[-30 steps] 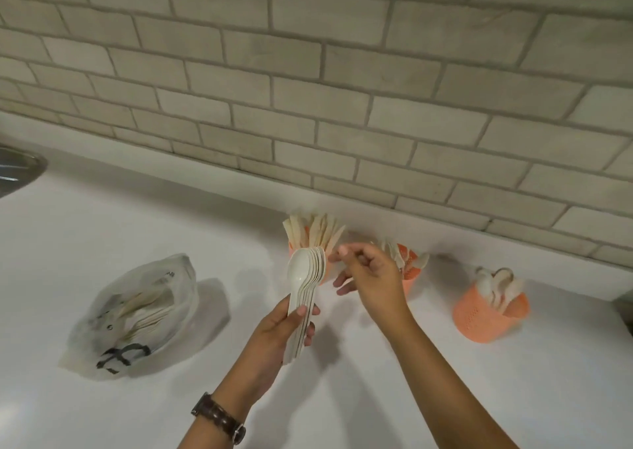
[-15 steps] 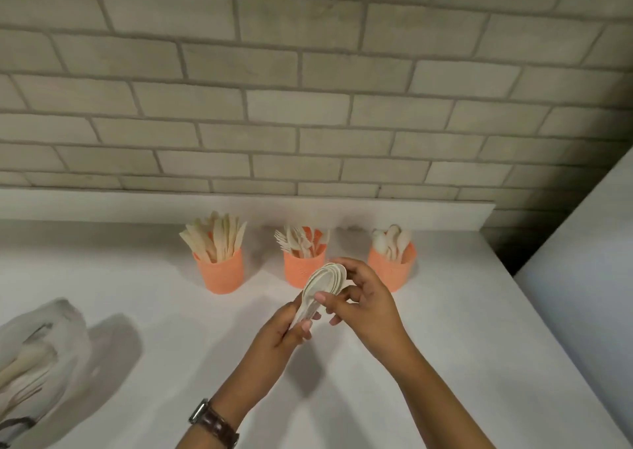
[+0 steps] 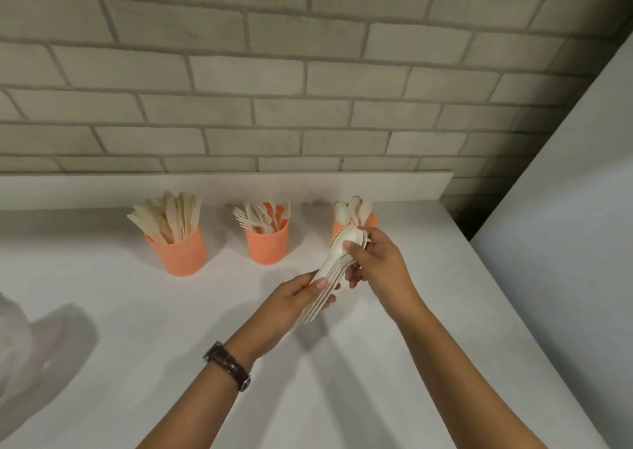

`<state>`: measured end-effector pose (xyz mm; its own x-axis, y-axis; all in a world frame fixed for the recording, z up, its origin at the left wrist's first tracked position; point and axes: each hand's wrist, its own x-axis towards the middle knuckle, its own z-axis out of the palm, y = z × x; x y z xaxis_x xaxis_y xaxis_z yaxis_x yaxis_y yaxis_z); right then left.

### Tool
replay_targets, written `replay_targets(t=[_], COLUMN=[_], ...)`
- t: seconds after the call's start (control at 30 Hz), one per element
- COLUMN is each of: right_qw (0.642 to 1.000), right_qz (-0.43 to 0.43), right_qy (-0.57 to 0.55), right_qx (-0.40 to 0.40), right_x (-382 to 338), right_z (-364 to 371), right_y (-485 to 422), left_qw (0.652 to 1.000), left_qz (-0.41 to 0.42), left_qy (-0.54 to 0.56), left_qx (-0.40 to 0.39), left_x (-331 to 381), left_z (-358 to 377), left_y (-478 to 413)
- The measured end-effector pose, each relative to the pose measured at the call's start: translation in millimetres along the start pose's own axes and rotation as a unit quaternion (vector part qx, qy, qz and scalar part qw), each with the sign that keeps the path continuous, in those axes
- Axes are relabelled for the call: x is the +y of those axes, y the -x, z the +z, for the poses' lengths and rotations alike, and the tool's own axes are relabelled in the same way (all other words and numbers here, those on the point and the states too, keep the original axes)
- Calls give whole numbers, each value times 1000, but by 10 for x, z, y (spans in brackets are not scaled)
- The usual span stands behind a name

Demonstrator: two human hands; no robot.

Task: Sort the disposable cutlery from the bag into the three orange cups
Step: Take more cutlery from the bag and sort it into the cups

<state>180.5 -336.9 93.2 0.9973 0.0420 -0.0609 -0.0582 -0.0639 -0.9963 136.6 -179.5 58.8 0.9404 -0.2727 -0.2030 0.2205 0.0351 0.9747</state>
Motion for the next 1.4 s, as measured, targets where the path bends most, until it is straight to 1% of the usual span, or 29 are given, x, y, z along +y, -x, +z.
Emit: replay_targets(t=[0.07, 0.13, 0.23, 0.3, 0.43, 0.6, 0.67, 0.73, 0.8, 0.83, 0.87, 0.93, 0.97, 1.03, 1.1, 1.17, 1.23, 1.3, 1.4], right_qw=[999, 996, 984, 975, 961, 951, 938, 919, 907, 902, 899, 901, 905, 914, 928, 941, 954, 964, 968], right_qz=[-16, -42, -106, -141, -176, -142, -122, -80, -45, -48, -63, -116, -146, -190, -201, -191, -164, -126, -89], right_qy=[-22, -37, -12, 22, 103, 213, 290, 377, 419, 429, 433, 411, 390, 354, 313, 269, 215, 168, 113], right_qx=[31, 76, 140, 172, 189, 176, 148, 79, 23, 18, 32, 72, 80, 53, -8, -71, -126, -163, -207], right_x=[-123, -268, -474, -546, -457, -37, 136, 259, 285, 265, 227, 133, 85, 25, 31, 81, 158, 252, 361], right_z=[-85, -209, -407, -490, -537, -569, -587, -589, -579, -560, -544, -464, -393, -193, 51, 304, 585, 898, 1435], right_y=[-167, -362, -675, -882, -1223, -1442, -1483, -1503, -1481, -1449, -1405, -1253, -1154, -937, -705, -470, -250, -43, 229], left_qw=[999, 997, 991, 987, 981, 976, 975, 974, 974, 974, 973, 971, 970, 966, 961, 955, 949, 941, 928], left_qz=[7, 14, 39, 46, 52, 48, 42, 41, 41, 41, 40, 34, 32, 26, 15, 4, -2, -10, -13], left_qy=[34, 38, 33, 36, 41, 41, 44, 43, 38, 34, 29, 15, 8, -5, -18, -31, -35, -37, -47], left_qx=[24, 67, 127, 149, 180, 211, 216, 217, 219, 222, 225, 235, 241, 259, 277, 294, 314, 336, 369], left_x=[67, 103, 132, 143, 114, 24, -3, -31, -46, -50, -49, -33, -28, -23, -38, -71, -129, -181, -227], left_z=[-9, -36, -110, -181, -289, -318, -305, -285, -267, -270, -275, -312, -349, -466, -627, -805, -997, -1193, -1534], left_y=[-56, -106, -135, -131, -110, -112, -101, -83, -53, -22, 9, 97, 154, 300, 487, 707, 960, 1238, 1668])
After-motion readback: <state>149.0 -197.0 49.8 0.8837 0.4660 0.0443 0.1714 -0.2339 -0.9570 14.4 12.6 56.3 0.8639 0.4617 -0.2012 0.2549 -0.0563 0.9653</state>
